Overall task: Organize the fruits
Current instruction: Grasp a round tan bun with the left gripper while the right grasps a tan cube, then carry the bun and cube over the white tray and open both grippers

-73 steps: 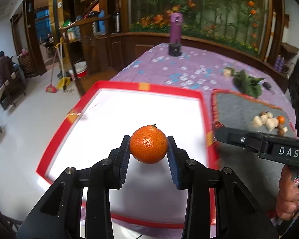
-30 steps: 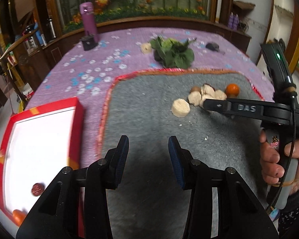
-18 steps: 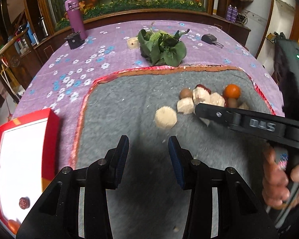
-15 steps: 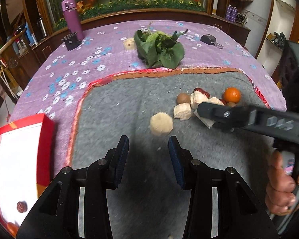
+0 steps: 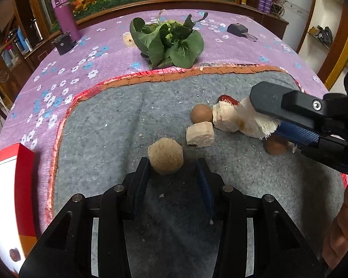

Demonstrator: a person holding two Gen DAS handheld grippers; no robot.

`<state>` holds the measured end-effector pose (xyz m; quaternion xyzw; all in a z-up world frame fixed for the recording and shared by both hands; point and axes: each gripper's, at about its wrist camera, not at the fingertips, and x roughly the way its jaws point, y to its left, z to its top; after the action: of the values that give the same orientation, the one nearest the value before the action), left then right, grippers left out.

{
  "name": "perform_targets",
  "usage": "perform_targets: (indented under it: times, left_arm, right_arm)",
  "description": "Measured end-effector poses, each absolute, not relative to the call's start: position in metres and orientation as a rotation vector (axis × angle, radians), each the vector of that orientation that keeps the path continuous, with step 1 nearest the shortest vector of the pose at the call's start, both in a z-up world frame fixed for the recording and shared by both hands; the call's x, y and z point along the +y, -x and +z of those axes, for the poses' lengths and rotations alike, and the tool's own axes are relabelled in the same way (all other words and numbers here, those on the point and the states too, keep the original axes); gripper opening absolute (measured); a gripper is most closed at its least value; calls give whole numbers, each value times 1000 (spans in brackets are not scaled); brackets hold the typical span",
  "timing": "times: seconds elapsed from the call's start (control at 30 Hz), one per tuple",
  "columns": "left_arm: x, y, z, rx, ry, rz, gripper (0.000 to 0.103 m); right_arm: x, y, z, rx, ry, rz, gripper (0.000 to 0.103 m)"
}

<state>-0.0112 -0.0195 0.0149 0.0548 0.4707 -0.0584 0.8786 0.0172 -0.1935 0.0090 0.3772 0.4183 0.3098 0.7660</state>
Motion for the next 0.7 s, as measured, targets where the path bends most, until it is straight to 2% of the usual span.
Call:
perform_targets:
  times: [0.07,0.13,0.17,0.43,0.7]
  left_arm:
    - [-20,12,15,972,-121,-128,39]
    - [-17,13,15,956,-123,-123,29]
    - [-16,13,14,948,-125,-123,28]
    - [-9,23,19,911,-96,-112,28]
    - [22,65,50,824,-64,-49,28]
  right_arm:
    - [-195,-17,9,902,-833,684,32]
    - [-197,-17,9,895,-840,694,32]
    - [-196,-18,9,895,-840,691,32]
    - [-195,-22,5,909,-853,671,32]
    - [-193,-21,2,924,-832,669,32]
